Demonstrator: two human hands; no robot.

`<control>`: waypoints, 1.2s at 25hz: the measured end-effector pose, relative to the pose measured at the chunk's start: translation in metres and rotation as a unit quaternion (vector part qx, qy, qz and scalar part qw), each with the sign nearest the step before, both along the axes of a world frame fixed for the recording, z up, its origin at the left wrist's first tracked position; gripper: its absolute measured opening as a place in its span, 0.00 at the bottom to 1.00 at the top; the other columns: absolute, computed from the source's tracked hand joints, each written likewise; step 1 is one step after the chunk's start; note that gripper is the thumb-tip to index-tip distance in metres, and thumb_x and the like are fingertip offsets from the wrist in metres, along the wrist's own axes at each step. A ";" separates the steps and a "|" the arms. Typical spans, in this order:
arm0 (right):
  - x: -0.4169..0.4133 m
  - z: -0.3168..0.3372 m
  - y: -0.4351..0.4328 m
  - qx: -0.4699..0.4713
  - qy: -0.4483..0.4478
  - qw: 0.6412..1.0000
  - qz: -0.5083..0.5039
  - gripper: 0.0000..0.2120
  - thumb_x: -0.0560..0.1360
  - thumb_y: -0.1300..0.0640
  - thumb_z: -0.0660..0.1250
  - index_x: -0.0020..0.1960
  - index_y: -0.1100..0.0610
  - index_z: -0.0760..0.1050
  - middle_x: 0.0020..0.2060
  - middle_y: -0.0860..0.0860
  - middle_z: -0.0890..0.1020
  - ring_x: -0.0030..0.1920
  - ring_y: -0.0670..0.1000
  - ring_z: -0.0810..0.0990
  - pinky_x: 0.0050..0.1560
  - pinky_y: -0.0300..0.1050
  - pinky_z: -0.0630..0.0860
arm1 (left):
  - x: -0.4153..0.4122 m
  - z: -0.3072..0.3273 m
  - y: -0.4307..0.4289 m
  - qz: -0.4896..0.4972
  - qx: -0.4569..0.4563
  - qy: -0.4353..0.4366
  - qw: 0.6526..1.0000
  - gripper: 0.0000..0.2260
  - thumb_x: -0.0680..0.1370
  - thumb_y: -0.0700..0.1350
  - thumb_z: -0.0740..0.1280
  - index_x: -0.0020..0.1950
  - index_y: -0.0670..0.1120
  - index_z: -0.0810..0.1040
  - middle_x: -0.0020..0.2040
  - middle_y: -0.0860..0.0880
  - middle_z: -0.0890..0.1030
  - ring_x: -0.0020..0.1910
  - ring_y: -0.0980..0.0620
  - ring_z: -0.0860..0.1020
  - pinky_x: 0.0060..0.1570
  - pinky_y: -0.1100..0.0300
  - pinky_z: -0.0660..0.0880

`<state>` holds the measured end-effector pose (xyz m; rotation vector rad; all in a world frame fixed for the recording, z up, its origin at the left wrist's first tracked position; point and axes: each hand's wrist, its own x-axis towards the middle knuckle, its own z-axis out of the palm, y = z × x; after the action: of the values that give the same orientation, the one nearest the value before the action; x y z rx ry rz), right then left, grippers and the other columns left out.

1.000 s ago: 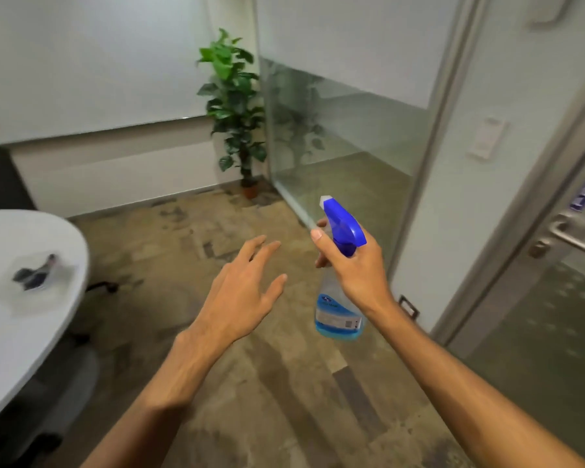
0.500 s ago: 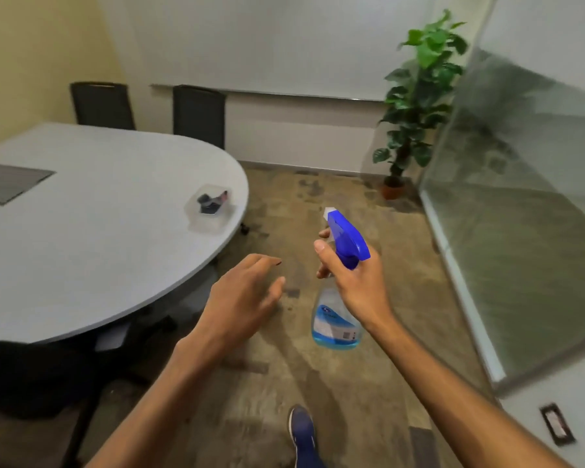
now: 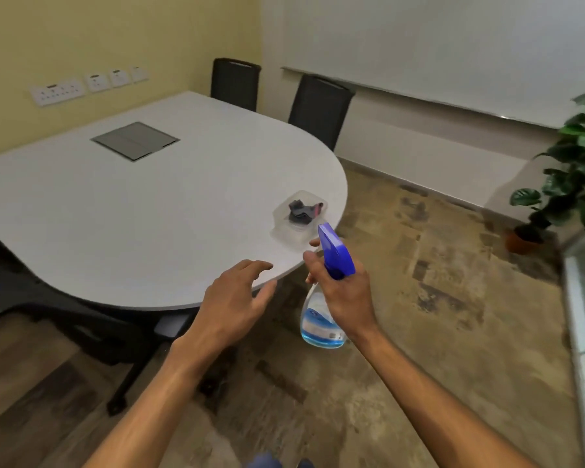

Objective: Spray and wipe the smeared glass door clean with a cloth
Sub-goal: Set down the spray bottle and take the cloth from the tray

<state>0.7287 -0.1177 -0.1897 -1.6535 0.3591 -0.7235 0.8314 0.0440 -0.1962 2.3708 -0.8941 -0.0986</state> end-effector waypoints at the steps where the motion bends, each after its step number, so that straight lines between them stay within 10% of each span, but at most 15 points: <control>1: 0.011 -0.001 -0.003 -0.002 -0.001 1.000 0.009 0.16 0.75 0.46 0.72 0.60 0.51 0.79 0.36 0.59 0.79 0.36 0.57 0.80 0.40 0.34 0.79 | 0.006 -0.001 -0.002 0.008 0.005 0.004 1.000 0.18 0.80 0.61 0.63 0.69 0.57 0.76 0.68 0.55 0.79 0.61 0.55 0.79 0.61 0.55 0.77; 12: 0.200 -0.054 -0.048 0.002 0.042 0.997 0.063 0.20 0.76 0.46 0.71 0.64 0.54 0.76 0.43 0.45 0.83 0.42 0.42 0.83 0.44 0.29 0.78 | 0.162 -0.036 -0.035 0.069 0.036 0.053 0.996 0.19 0.81 0.60 0.62 0.70 0.57 0.74 0.70 0.55 0.77 0.64 0.54 0.78 0.65 0.51 0.78; 19: 0.313 -0.084 -0.070 -0.049 0.102 0.992 0.060 0.10 0.78 0.45 0.71 0.53 0.30 0.74 0.44 0.34 0.81 0.47 0.46 0.82 0.48 0.34 0.80 | 0.269 -0.060 -0.056 0.057 0.051 0.105 0.991 0.21 0.81 0.59 0.62 0.73 0.56 0.71 0.73 0.54 0.74 0.66 0.52 0.77 0.67 0.51 0.77; 30: 0.421 -0.143 -0.110 -0.168 0.226 0.956 0.085 0.18 0.72 0.37 0.74 0.48 0.49 0.73 0.36 0.43 0.75 0.36 0.44 0.73 0.36 0.28 0.68 | 0.346 -0.105 -0.078 0.067 0.091 0.167 0.980 0.23 0.82 0.59 0.62 0.76 0.56 0.66 0.76 0.53 0.71 0.71 0.51 0.74 0.70 0.49 0.74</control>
<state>1.1493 -0.2280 -0.3332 -2.1477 0.4254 -0.2752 1.1773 -0.0336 -0.3013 2.4725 -0.5849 -0.5277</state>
